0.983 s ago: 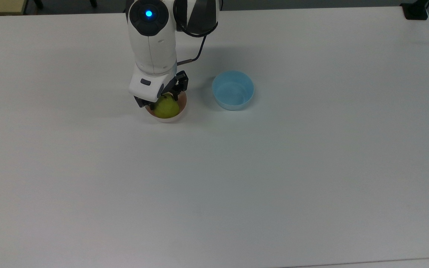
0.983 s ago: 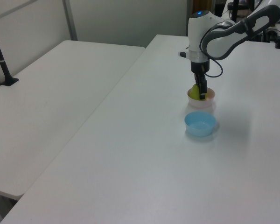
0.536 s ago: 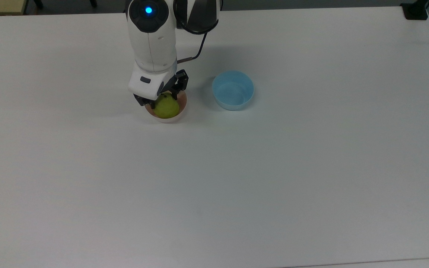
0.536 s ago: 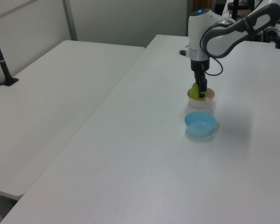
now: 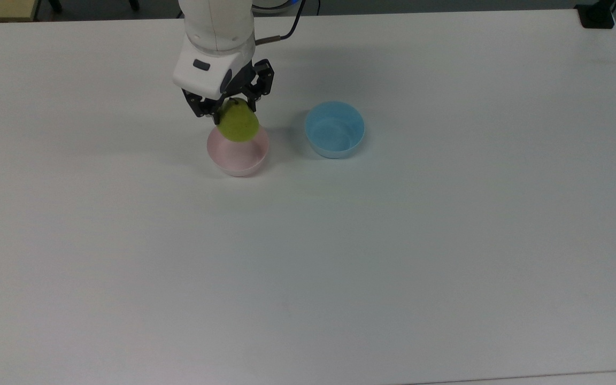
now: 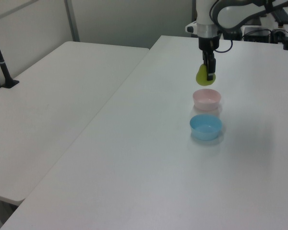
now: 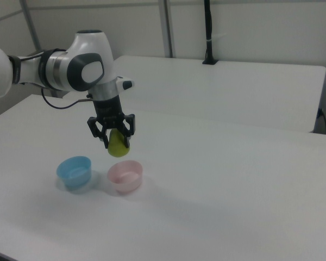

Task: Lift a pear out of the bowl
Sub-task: 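Lift the pear up out of the pink bowl, then carry the pear away from the bowls and lower it to the table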

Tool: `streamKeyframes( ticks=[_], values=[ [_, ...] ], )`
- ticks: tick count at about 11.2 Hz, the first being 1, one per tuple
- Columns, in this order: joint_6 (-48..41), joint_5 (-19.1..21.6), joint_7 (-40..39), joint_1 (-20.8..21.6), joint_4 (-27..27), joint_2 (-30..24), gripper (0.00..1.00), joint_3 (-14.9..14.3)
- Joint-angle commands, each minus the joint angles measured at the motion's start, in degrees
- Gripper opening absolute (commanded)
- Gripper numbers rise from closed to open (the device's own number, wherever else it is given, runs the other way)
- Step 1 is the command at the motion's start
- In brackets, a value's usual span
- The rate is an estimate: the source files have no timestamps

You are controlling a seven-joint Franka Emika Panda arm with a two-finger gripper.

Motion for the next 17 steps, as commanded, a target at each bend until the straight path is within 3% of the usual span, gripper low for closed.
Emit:
streamKeyframes(
  ticks=[1,5,13,15,17],
  values=[
    [-2.3,0.0,7.5,-0.2,1.6,-0.8,0.52,-0.9],
    [1.7,-0.5,10.6,-3.9,1.6,0.7,0.52,-3.8],
    [16.8,-3.9,9.8,-14.6,1.6,11.6,0.53,-3.9],
    [17.9,-5.0,9.7,-14.7,1.7,13.3,0.56,-3.9],
    [17.8,-5.0,9.7,-14.9,1.6,14.0,0.67,-3.9]
  ],
)
